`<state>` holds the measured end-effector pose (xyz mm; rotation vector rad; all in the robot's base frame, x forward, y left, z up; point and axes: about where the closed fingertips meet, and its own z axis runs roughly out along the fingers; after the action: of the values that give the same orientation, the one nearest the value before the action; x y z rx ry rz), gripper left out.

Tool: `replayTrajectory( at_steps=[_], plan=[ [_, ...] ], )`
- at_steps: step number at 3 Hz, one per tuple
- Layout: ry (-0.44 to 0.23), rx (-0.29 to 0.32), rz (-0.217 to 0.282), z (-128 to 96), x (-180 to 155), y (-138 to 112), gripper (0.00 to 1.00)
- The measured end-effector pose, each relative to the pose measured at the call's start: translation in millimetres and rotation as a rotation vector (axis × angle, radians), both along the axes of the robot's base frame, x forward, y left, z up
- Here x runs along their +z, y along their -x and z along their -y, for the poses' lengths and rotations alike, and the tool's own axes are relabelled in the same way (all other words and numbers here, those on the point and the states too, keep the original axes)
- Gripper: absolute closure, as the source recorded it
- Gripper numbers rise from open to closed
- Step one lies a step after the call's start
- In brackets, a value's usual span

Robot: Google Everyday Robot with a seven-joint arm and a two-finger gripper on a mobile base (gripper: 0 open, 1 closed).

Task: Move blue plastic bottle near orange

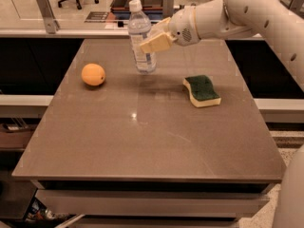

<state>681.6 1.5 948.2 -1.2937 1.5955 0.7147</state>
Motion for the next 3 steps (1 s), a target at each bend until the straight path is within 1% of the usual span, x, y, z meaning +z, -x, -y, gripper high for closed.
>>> replayTrajectory(
  at_steps=[1,2,3],
  plan=[
    [-0.040,0.021,-0.007,-17.0,-17.4,-7.4,1.00],
    [-0.085,0.069,-0.021,-33.1,-28.1,-1.4,1.00],
    [-0.101,0.119,-0.036,-60.0,-38.1,17.6,1.00]
  ],
)
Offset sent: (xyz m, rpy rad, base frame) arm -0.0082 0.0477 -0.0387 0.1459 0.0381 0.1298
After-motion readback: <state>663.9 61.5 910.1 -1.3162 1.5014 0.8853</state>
